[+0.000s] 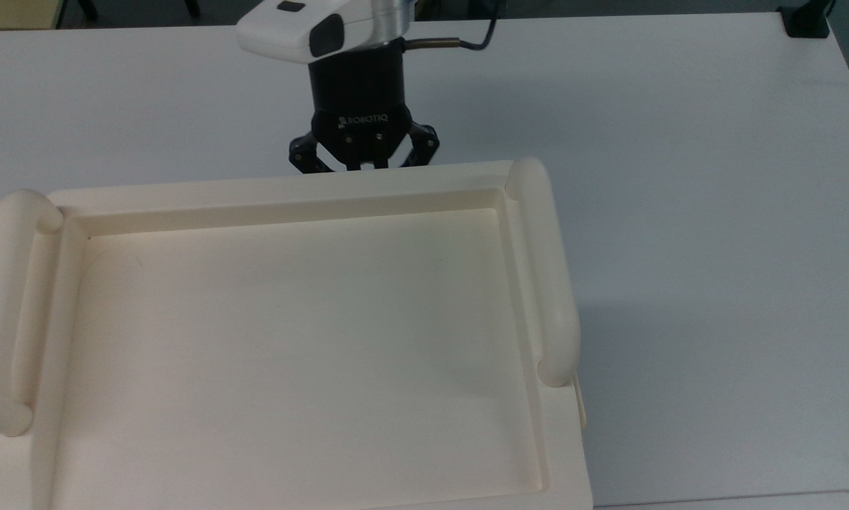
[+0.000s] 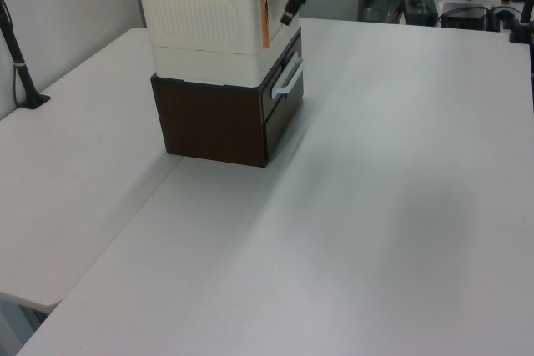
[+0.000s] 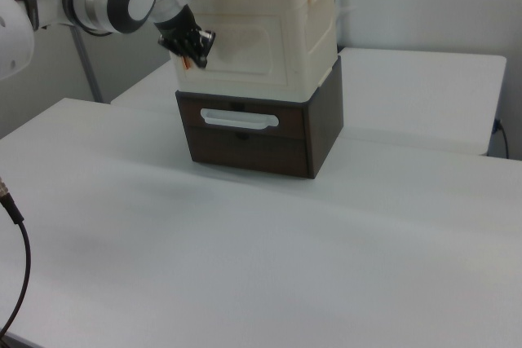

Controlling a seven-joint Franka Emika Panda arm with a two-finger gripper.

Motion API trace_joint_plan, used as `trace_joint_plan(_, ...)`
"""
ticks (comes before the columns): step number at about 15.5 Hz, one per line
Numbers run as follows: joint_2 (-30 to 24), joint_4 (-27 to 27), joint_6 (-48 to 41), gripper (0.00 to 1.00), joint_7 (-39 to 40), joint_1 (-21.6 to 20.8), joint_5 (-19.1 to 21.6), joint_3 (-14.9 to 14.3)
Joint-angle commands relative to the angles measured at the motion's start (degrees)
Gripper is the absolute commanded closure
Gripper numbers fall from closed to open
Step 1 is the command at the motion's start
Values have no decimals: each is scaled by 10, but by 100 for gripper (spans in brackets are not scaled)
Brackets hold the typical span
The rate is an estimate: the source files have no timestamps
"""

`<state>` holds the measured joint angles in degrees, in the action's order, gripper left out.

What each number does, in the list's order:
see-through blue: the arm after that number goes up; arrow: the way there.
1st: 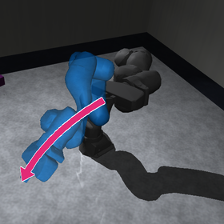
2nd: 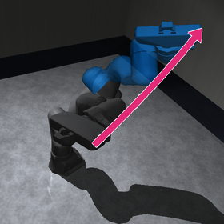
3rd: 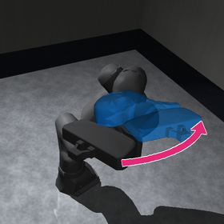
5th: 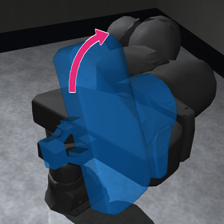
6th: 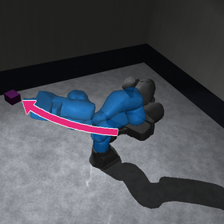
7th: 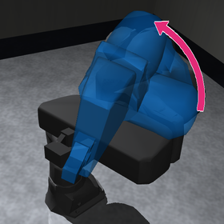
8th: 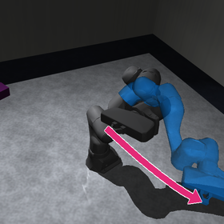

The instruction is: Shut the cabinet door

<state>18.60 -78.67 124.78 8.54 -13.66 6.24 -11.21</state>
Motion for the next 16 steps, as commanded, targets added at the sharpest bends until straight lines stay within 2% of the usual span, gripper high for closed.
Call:
trace_joint_plan(1, -64, -53, -136, 89, 19, 15, 11, 0)
trace_joint_plan(3, -93, -72, -202, 82, 13, 27, 12, 0)
trace_joint_plan(5, -112, -75, -279, 57, -13, 41, 11, -1)
trace_joint_plan(6, -117, -75, -302, 48, -39, 46, 10, -3)
trace_joint_plan(7, -122, -76, -308, 31, -78, 53, 6, -4)
trace_joint_plan(8, -131, -87, -307, 0, -121, 62, 4, -4)
trace_joint_plan(10, -150, -95, -307, 0, -174, 68, 2, -4)
trace_joint_plan(13, -165, -110, -319, 0, -179, 77, -22, 4)
trace_joint_plan(16, -167, -112, -320, 0, -180, 101, -22, 29)
